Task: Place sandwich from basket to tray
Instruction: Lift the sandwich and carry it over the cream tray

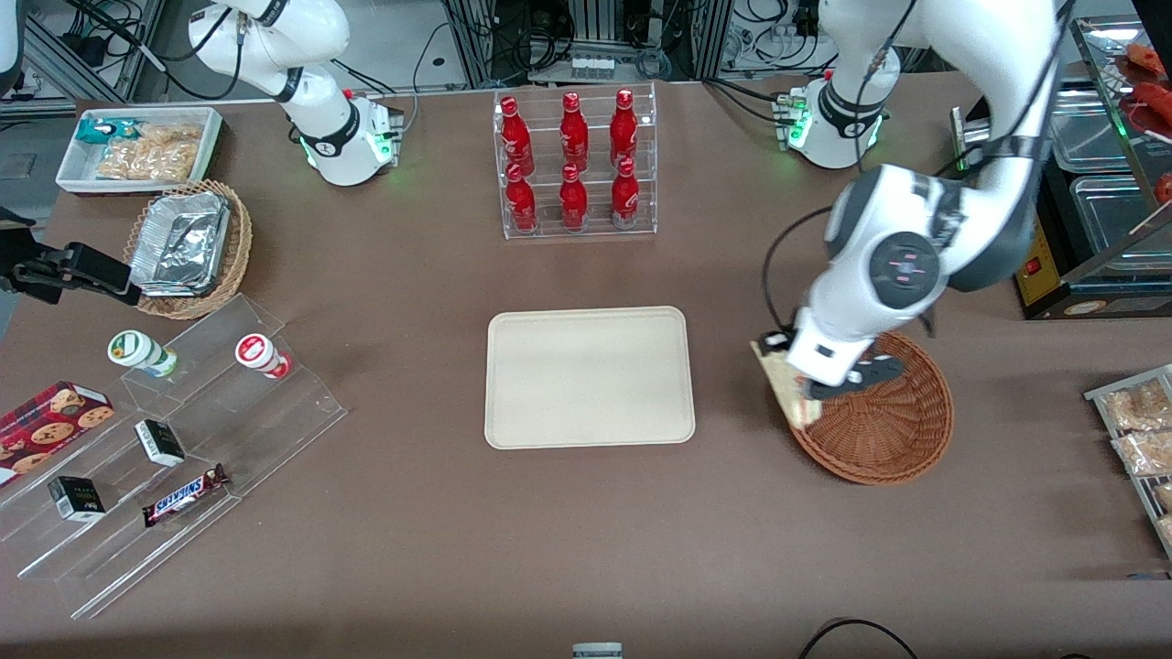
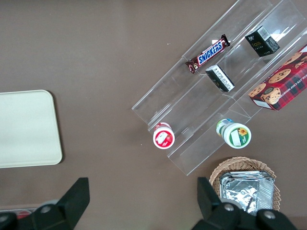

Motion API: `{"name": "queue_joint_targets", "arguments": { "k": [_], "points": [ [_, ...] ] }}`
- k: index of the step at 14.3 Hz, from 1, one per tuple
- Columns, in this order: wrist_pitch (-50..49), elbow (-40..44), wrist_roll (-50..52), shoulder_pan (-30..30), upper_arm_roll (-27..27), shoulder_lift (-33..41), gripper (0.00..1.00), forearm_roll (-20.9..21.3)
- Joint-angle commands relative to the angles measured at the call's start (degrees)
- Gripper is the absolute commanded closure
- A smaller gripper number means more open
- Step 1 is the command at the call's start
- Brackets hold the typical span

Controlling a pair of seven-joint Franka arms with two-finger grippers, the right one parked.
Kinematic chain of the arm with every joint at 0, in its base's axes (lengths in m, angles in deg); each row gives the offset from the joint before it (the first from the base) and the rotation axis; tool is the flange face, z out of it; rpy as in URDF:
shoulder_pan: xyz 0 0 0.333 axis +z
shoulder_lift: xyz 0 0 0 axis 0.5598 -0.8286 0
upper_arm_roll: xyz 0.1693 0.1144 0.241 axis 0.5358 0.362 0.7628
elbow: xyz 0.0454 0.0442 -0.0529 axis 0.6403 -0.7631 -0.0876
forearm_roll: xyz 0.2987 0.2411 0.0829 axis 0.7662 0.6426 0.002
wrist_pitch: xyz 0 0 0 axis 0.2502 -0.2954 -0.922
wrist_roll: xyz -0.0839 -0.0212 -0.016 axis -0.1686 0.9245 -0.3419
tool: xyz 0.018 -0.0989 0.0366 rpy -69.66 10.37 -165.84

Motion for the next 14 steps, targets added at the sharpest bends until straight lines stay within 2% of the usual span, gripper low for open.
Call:
{"name": "queue_joint_targets", "arguments": {
  "k": [1, 6, 14],
  "points": [
    [-1.10, 7.51, 7.02, -7.92, 0.83, -5.75, 0.94, -1.39],
    [-0.83, 19.04, 14.17, -16.28, 0.83, -17.10, 0.93, -1.48],
    [6.90, 20.81, 14.79, -23.50, 0.83, -23.61, 0.90, -1.22]
  ]
}}
